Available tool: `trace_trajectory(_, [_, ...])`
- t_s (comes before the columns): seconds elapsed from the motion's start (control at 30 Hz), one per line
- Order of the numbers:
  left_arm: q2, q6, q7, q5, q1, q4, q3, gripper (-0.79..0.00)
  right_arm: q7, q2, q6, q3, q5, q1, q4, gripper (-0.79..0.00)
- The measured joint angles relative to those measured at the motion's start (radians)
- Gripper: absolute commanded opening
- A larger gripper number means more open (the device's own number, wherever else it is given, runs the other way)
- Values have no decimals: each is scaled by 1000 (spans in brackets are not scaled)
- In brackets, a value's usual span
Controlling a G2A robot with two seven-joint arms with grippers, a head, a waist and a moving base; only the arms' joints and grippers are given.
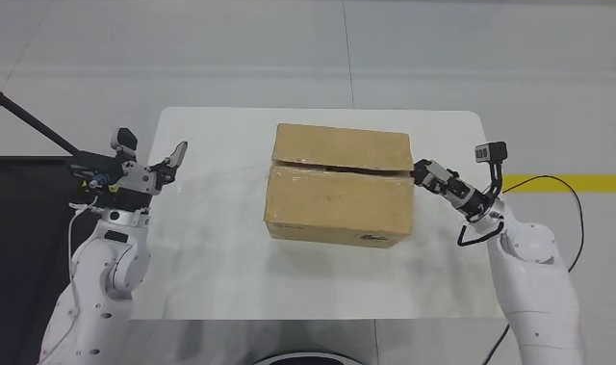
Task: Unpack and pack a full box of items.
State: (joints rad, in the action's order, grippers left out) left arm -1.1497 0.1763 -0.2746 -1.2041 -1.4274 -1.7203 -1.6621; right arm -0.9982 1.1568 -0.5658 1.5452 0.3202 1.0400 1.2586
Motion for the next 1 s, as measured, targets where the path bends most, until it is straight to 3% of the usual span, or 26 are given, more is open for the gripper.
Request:
trace_trajectory(0.53, [-1, 19, 58, 21, 5, -14, 7, 0, 19, -4, 10, 15, -10, 22, 37, 0])
trace_trajectory(0.77, [-5, 43, 82, 81, 6, -31, 15, 0, -138, -25, 79, 65, 149, 56, 88, 0])
trace_trajectory(1.0, [-8, 68, 120, 129, 2, -47, 24, 0, -166, -30, 103, 28, 120, 51, 96, 0])
